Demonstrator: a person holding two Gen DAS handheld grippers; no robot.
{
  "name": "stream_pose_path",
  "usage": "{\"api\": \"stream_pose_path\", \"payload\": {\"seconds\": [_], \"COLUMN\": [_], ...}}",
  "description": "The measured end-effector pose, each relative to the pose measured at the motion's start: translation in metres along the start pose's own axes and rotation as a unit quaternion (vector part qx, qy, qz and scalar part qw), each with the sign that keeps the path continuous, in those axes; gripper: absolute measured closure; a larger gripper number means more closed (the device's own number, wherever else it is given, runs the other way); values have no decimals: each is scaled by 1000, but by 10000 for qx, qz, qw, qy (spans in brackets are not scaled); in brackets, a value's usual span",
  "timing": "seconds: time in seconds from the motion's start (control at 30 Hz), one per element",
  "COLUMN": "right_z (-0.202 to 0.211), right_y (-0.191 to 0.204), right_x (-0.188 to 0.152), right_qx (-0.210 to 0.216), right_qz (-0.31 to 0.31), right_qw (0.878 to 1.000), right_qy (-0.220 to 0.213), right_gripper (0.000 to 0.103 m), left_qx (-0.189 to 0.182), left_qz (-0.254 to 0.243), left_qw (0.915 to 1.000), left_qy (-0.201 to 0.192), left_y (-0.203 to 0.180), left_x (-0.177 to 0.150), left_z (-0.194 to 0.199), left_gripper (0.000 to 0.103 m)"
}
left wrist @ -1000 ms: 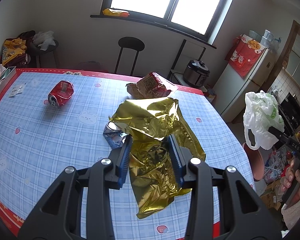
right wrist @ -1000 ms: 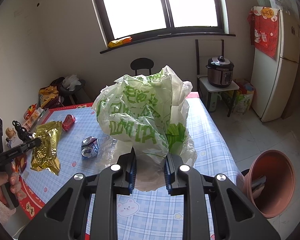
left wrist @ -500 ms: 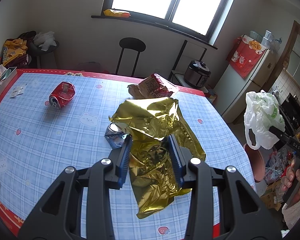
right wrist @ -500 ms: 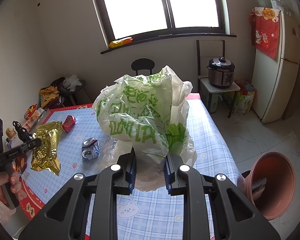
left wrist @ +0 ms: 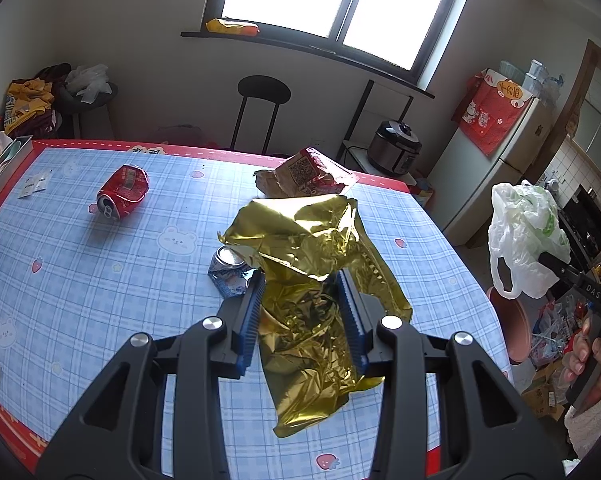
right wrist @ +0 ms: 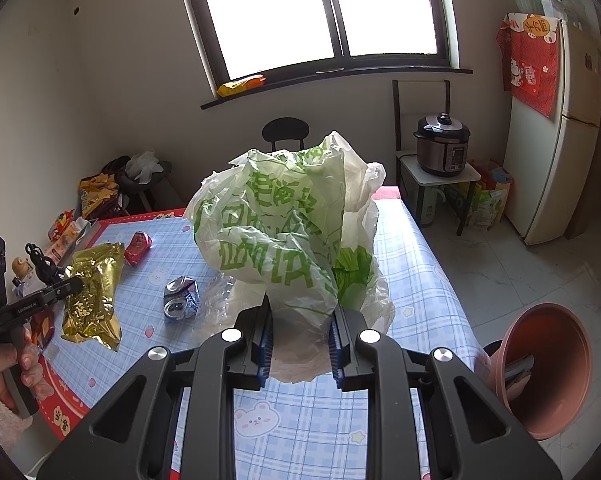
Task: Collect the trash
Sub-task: 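Lift the green-printed bag with the right gripper while the left gripper holds the gold foil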
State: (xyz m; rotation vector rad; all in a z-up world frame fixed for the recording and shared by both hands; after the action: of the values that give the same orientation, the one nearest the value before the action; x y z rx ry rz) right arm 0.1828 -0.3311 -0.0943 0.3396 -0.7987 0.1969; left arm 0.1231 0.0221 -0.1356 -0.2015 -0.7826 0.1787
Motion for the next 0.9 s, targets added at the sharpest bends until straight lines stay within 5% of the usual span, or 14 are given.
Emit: {"api": "stream_pose_path", "payload": {"seconds": [0.9], "right_z": [2], "right_y": [-5], "right_x": [2], "right_qx": [30], "right_qz": [-50], "right_qw": [10000], "right_qy": [-48], "right_gripper": [80], "left_qx": [17], "left_qz": [-15], "left_qw": [10000], "left_qy": [-3], "left_y": [-2], "left_x": [0], "left_z": [1], "left_gripper": [64]}}
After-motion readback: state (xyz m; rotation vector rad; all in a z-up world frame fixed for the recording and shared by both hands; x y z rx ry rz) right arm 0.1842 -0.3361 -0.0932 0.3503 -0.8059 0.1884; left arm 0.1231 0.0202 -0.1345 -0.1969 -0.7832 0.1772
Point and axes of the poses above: each gripper's, at about its wrist camera, not at the fingertips, and z roughly against the way its jaws point, y to its left, x to its top, the point moved 2 cm from there along -z, roughly the way its jaws point, and after that the axes turned 1 degree about x, right-handed, at the moved point
